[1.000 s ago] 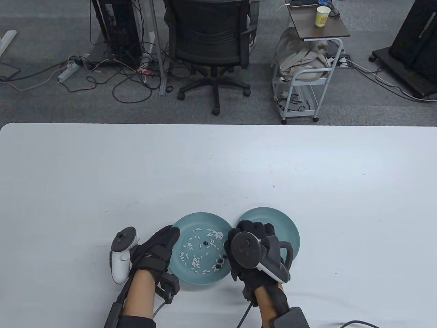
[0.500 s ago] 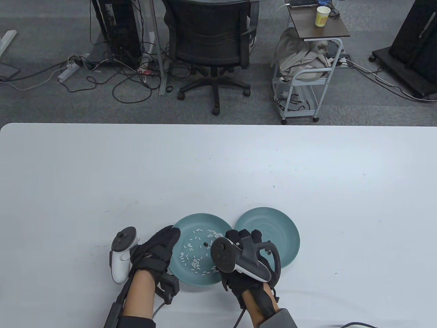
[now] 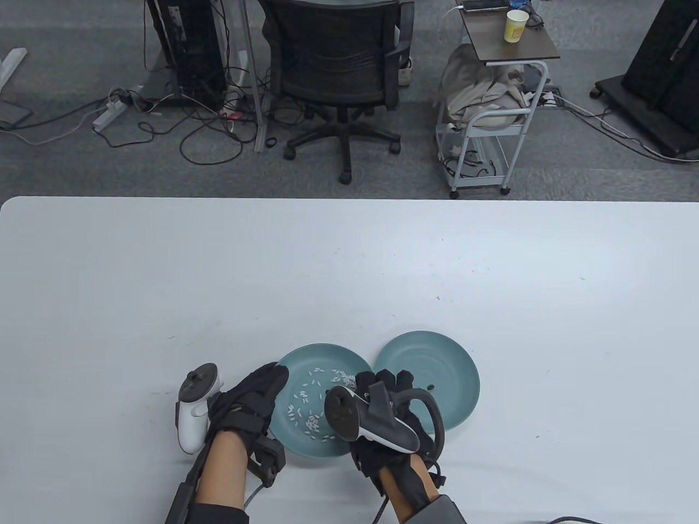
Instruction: Pick coffee beans with hand pinch into plate
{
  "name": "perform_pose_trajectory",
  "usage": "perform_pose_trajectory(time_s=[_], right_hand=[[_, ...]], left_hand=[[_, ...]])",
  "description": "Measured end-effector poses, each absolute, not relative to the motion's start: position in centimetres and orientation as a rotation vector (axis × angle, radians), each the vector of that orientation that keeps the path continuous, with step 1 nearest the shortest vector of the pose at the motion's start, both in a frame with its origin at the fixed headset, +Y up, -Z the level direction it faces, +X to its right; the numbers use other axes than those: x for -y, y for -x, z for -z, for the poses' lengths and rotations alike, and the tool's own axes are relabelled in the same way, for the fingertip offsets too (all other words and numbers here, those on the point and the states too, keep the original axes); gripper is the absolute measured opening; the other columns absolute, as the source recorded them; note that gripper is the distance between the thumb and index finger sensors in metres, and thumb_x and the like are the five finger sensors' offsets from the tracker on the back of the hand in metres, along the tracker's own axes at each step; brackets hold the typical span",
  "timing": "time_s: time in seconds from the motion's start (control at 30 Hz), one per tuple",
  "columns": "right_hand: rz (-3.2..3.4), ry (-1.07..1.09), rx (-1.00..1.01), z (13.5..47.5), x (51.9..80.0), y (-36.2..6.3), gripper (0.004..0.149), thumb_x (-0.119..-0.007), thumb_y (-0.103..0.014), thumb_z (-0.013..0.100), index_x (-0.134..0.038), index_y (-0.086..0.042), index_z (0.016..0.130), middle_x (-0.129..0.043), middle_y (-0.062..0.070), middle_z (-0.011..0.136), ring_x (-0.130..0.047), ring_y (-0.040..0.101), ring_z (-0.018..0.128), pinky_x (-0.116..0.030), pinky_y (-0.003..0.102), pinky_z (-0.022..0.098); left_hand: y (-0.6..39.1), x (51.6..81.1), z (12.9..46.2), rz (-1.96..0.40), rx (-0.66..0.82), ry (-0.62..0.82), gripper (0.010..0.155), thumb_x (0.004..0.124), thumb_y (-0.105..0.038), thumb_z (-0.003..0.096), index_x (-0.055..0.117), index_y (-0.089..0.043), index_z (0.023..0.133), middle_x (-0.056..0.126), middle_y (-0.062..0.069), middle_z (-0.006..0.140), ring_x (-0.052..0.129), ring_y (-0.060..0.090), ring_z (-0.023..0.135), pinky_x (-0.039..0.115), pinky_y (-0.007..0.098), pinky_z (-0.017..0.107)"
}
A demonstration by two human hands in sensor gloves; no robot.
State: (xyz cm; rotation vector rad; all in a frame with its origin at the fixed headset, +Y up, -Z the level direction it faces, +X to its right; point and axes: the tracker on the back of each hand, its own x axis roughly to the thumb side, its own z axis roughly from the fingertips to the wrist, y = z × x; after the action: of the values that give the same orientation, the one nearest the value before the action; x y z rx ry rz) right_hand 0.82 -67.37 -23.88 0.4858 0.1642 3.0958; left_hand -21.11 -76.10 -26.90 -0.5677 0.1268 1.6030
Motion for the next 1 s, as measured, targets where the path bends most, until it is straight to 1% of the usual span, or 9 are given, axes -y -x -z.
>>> perform_pose_trajectory(time_s=[0.1, 0.3, 0.43, 0.5, 0.6, 0.67, 0.8, 0.87, 1.0], right_hand=[[-3.091, -0.487, -0.155, 24.0, 67.6, -0.8, 0.035, -0.084, -0.037, 0.050, -0.085, -0.023, 0.083, -0.066, 0.013, 0.102, -0.068, 0.044, 0.089, -0.049, 0.073, 0.069], [-3.072, -0.519, -0.141, 24.1, 67.8, -0.6, 0.033, -0.086, -0.036, 0.049, -0.087, -0.026, 0.081, -0.066, 0.013, 0.102, -0.068, 0.044, 0.090, -0.047, 0.074, 0.069], [-3.076, -0.530, -0.123, 24.0, 67.8, -0.3, 0.037, -0.086, -0.035, 0.049, -0.084, -0.018, 0.082, -0.067, 0.012, 0.101, -0.069, 0.043, 0.090, -0.047, 0.075, 0.069], [-3.079, -0.553, -0.100, 24.0, 67.9, -0.1, 0.037, -0.085, -0.034, 0.048, -0.084, -0.014, 0.080, -0.071, 0.011, 0.098, -0.072, 0.042, 0.087, -0.045, 0.076, 0.069], [-3.069, -0.559, -0.094, 24.0, 68.1, -0.1, 0.037, -0.084, -0.035, 0.047, -0.084, -0.013, 0.078, -0.072, 0.011, 0.096, -0.073, 0.042, 0.085, -0.044, 0.077, 0.068], [-3.042, -0.579, -0.024, 24.0, 67.9, -0.3, 0.037, -0.085, -0.036, 0.047, -0.085, -0.013, 0.077, -0.073, 0.011, 0.095, -0.074, 0.041, 0.084, -0.044, 0.077, 0.068], [-2.993, -0.584, -0.010, 24.0, 67.8, -0.6, 0.038, -0.085, -0.037, 0.046, -0.085, -0.013, 0.076, -0.073, 0.011, 0.095, -0.074, 0.041, 0.084, -0.044, 0.077, 0.068], [-2.954, -0.592, 0.041, 24.1, 67.8, -0.7, 0.038, -0.085, -0.037, 0.046, -0.085, -0.013, 0.076, -0.074, 0.011, 0.094, -0.075, 0.041, 0.083, -0.045, 0.077, 0.068], [-2.925, -0.570, 0.043, 24.3, 67.8, -1.2, 0.038, -0.084, -0.037, 0.046, -0.084, -0.014, 0.076, -0.074, 0.011, 0.094, -0.075, 0.041, 0.084, -0.045, 0.076, 0.068]], left_hand=[[21.1, 76.0, 26.9, -1.592, -0.119, 0.568, 0.051, 0.064, -0.033, 0.0690, 0.060, -0.009, 0.113, 0.092, 0.021, 0.086, 0.103, 0.034, 0.063, 0.091, 0.047, 0.043], [21.1, 76.0, 27.0, -1.589, -0.111, 0.578, 0.051, 0.064, -0.033, 0.0690, 0.060, -0.009, 0.113, 0.092, 0.021, 0.086, 0.102, 0.035, 0.063, 0.091, 0.048, 0.044], [21.1, 76.0, 27.0, -1.600, -0.108, 0.574, 0.051, 0.064, -0.033, 0.0689, 0.060, -0.009, 0.113, 0.092, 0.021, 0.086, 0.102, 0.035, 0.063, 0.091, 0.048, 0.044], [21.1, 76.0, 27.0, -1.597, -0.100, 0.577, 0.051, 0.064, -0.033, 0.0689, 0.060, -0.009, 0.113, 0.092, 0.021, 0.086, 0.102, 0.035, 0.063, 0.091, 0.048, 0.044], [21.1, 76.0, 27.0, -1.588, -0.100, 0.577, 0.051, 0.064, -0.033, 0.0689, 0.060, -0.009, 0.113, 0.092, 0.021, 0.086, 0.102, 0.035, 0.063, 0.091, 0.048, 0.044], [21.1, 76.0, 27.0, -1.594, -0.097, 0.577, 0.051, 0.064, -0.033, 0.0690, 0.060, -0.009, 0.114, 0.092, 0.021, 0.086, 0.102, 0.034, 0.063, 0.091, 0.047, 0.044], [20.9, 75.9, 27.1, -1.598, -0.080, 0.579, 0.051, 0.064, -0.033, 0.0691, 0.060, -0.009, 0.114, 0.092, 0.020, 0.086, 0.103, 0.034, 0.063, 0.091, 0.047, 0.044], [20.9, 75.9, 27.1, -1.595, -0.080, 0.578, 0.051, 0.063, -0.033, 0.0691, 0.059, -0.010, 0.114, 0.093, 0.020, 0.086, 0.103, 0.034, 0.063, 0.092, 0.047, 0.044], [21.0, 75.9, 27.2, -1.578, -0.087, 0.561, 0.050, 0.063, -0.033, 0.0691, 0.060, -0.010, 0.114, 0.093, 0.020, 0.086, 0.103, 0.033, 0.063, 0.092, 0.047, 0.043]])
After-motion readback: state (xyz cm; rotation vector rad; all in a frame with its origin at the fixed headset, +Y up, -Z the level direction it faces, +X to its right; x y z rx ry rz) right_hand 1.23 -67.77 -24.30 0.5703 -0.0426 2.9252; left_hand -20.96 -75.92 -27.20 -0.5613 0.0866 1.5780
